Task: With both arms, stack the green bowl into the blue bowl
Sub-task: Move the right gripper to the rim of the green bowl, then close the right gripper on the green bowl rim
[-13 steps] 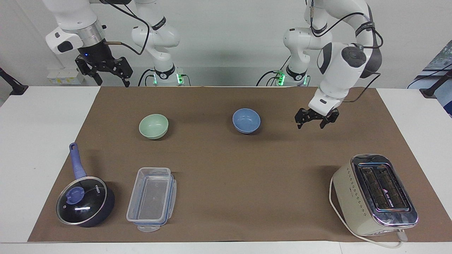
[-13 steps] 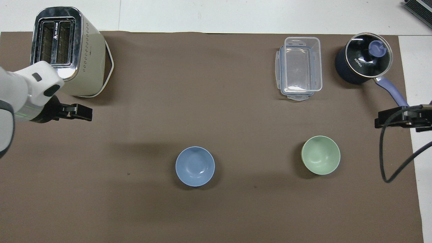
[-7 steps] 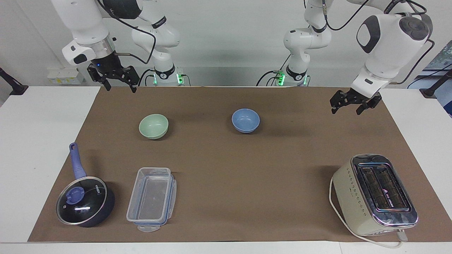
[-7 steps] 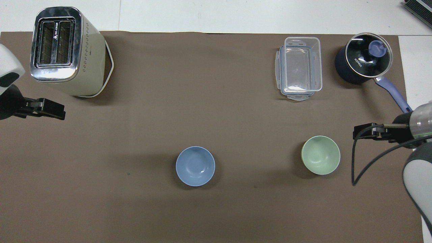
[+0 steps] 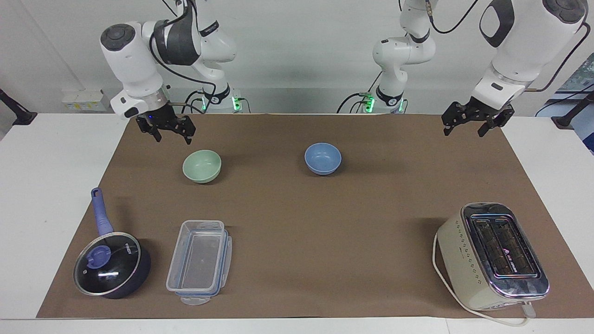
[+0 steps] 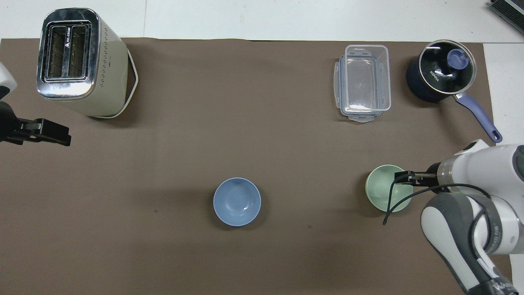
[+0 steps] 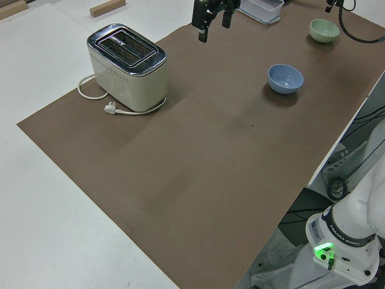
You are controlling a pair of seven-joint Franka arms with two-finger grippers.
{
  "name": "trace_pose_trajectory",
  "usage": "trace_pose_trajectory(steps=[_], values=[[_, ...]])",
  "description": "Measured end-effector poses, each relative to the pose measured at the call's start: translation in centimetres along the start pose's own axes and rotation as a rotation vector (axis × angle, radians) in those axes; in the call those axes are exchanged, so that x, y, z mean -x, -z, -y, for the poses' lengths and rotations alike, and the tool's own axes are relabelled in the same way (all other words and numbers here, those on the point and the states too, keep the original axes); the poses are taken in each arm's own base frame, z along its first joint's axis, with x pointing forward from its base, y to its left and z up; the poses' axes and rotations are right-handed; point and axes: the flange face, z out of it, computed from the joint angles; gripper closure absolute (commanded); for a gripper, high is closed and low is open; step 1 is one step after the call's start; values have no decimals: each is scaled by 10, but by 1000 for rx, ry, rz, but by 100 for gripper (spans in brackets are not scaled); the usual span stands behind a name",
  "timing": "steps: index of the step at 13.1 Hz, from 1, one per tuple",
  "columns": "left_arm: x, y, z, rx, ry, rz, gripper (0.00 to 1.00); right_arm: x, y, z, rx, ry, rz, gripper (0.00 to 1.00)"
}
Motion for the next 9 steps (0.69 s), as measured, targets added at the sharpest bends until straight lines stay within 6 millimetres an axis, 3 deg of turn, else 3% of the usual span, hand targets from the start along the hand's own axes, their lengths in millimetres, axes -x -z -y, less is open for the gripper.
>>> trace_pose_trajectory(steps=[4, 9], values=[[0, 0, 0, 0, 0, 1, 0, -3, -37, -3, -3, -1, -4, 0], [0, 0, 0, 0, 0, 1, 0, 3, -62, -7, -3, 29, 4, 0]])
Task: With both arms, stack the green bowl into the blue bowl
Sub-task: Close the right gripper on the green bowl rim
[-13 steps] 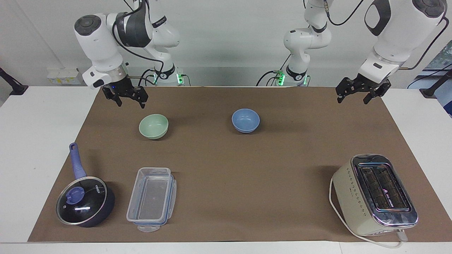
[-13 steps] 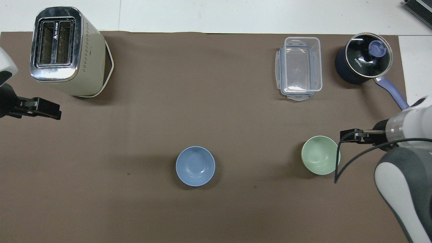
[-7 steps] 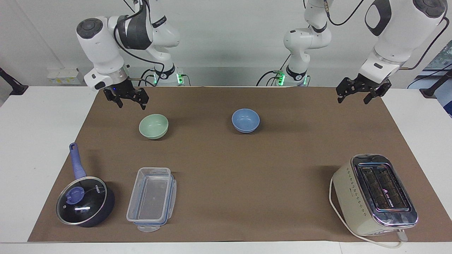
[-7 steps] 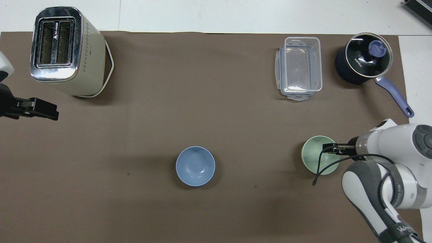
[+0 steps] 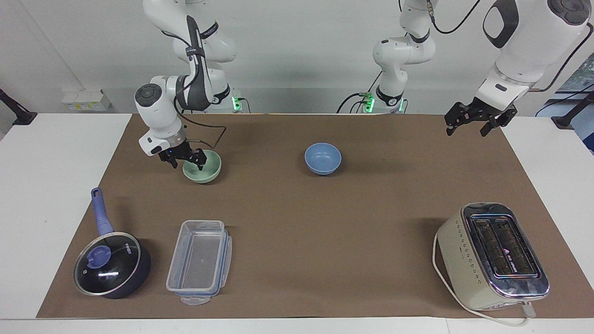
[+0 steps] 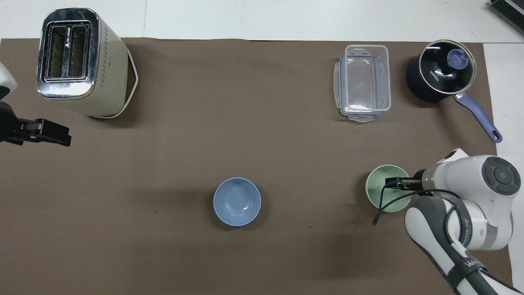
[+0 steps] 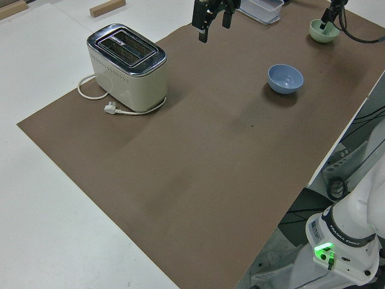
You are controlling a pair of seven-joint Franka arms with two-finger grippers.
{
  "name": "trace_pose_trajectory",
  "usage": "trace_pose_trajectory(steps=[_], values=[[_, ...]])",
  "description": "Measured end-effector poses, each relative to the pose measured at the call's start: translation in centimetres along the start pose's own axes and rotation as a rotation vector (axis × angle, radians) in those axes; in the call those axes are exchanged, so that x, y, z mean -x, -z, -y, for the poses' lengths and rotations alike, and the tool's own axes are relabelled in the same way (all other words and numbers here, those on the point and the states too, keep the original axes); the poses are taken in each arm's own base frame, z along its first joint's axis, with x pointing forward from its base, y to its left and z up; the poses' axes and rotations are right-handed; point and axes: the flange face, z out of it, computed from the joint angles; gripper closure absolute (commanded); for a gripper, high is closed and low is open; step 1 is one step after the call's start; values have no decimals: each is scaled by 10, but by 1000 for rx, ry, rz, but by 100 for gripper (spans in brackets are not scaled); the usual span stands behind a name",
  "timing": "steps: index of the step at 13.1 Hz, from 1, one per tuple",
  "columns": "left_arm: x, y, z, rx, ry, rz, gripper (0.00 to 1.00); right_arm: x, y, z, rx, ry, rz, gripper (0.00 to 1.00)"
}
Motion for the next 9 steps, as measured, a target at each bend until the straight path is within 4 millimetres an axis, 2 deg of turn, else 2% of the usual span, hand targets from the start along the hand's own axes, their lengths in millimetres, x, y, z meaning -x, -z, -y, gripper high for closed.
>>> trace_pose_trajectory(steps=[4, 5, 7, 9], values=[[0, 0, 0, 0, 0, 0, 0, 0, -1, -4, 0, 7, 2, 0], [0, 0, 0, 0, 0, 0, 0, 0, -1, -6, 0, 17, 3, 4], [0, 0, 0, 0, 0, 0, 0, 0, -1, -9, -1, 24, 3, 30], [0, 0, 0, 0, 0, 0, 0, 0, -1, -9, -1, 25, 3, 62]])
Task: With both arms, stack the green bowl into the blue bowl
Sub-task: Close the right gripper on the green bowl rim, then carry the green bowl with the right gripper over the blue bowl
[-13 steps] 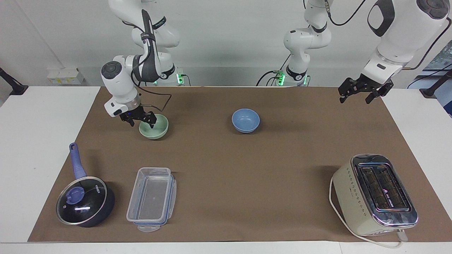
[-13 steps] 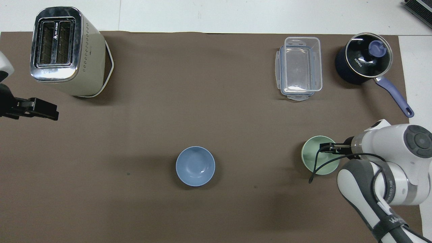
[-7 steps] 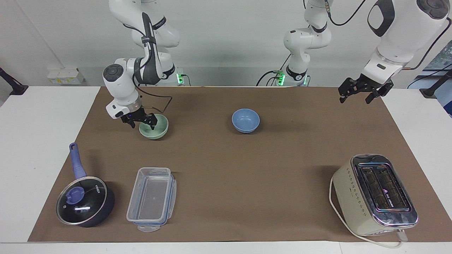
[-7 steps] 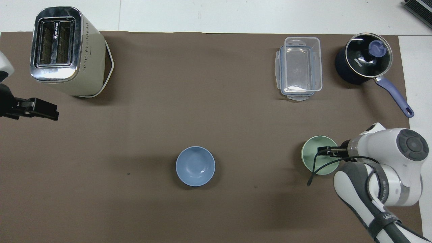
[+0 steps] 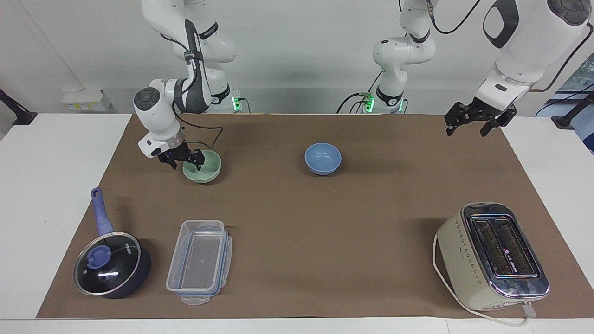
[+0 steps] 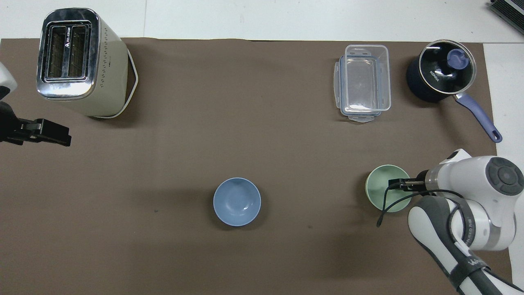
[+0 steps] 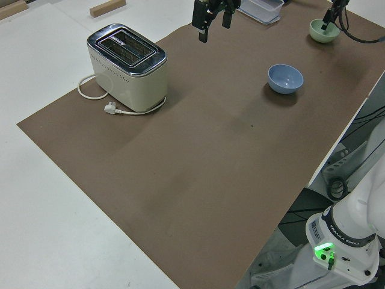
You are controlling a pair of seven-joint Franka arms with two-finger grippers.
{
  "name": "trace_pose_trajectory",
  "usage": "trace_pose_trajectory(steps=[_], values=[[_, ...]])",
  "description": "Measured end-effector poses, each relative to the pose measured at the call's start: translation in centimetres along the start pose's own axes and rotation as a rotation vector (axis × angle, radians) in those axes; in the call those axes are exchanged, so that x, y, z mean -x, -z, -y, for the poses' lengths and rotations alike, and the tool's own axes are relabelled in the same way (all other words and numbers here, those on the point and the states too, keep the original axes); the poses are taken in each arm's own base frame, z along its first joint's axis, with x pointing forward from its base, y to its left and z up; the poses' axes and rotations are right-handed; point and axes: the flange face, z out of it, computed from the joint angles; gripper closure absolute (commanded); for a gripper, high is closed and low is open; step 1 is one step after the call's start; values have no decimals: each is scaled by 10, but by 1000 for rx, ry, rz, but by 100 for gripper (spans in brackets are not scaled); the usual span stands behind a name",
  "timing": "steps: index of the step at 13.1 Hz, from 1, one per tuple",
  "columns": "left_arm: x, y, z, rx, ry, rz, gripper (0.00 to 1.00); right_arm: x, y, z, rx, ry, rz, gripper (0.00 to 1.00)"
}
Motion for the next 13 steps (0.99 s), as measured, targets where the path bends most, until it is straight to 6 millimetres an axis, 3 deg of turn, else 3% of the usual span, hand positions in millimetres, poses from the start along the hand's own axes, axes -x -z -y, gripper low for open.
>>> trace_pose_trajectory(steps=[2, 3, 7, 11, 13], values=[[0, 0, 0, 0, 0, 0, 0, 0, 2, 0, 0, 0, 3, 93], [0, 0, 0, 0, 0, 0, 0, -1, 5, 0, 0, 0, -1, 100], [0, 0, 0, 0, 0, 0, 0, -1, 16, 1, -3, -1, 7, 100], [0, 0, 0, 0, 0, 0, 0, -4, 43, 5, -2, 9, 21, 100], [0, 0, 0, 0, 0, 0, 0, -5, 62, 25, -19, 42, 30, 100]])
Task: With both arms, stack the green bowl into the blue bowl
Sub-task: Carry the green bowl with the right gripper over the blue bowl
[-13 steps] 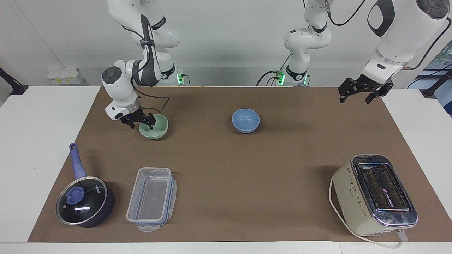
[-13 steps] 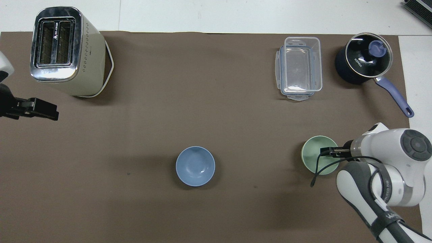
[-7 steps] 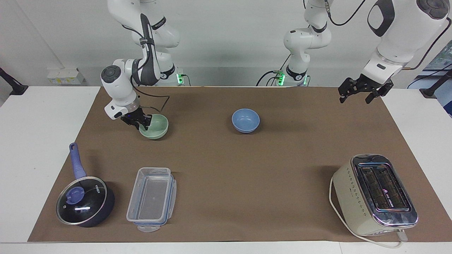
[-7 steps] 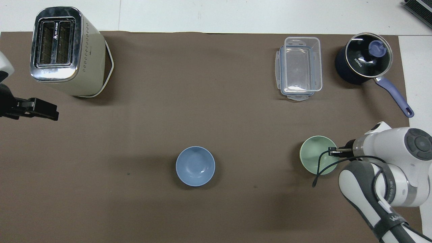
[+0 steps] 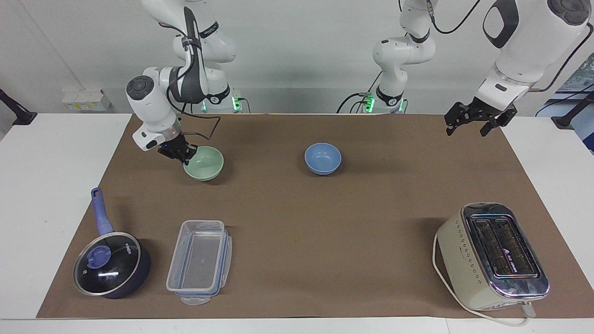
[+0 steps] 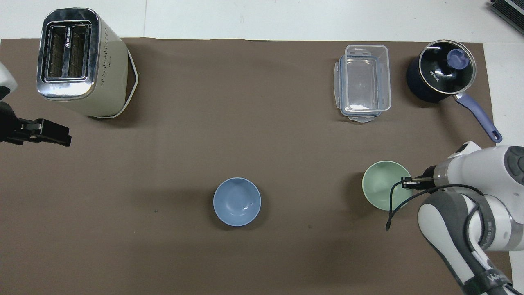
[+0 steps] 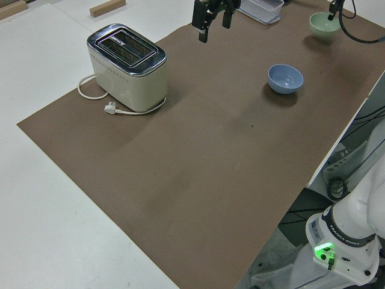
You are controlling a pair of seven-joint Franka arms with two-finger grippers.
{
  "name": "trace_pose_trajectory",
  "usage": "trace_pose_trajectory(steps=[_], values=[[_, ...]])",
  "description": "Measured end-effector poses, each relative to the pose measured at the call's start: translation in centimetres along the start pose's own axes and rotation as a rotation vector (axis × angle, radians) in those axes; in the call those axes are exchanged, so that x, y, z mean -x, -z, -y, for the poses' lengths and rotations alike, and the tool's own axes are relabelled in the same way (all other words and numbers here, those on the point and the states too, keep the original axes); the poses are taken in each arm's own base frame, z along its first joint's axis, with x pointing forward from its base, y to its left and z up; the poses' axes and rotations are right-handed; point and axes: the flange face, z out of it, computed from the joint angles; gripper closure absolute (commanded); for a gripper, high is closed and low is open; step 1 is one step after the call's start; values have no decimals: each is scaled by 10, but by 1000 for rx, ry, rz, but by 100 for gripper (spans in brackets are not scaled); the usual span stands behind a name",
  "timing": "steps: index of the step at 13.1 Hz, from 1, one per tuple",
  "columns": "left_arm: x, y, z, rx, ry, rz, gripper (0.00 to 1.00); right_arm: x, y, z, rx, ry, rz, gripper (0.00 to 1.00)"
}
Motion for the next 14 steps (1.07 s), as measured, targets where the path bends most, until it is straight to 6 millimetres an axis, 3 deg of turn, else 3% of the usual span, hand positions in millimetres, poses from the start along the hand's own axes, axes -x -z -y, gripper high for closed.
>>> trace_pose_trajectory(steps=[6, 9, 11, 14], values=[[0, 0, 0, 0, 0, 0, 0, 2, 48, 126, -110, 84, -13, 100], [0, 0, 0, 0, 0, 0, 0, 16, 69, 223, -123, 54, -37, 100], [0, 0, 0, 0, 0, 0, 0, 26, 69, 269, -131, 56, -46, 100], [0, 0, 0, 0, 0, 0, 0, 36, 54, 308, -140, 67, -60, 100]])
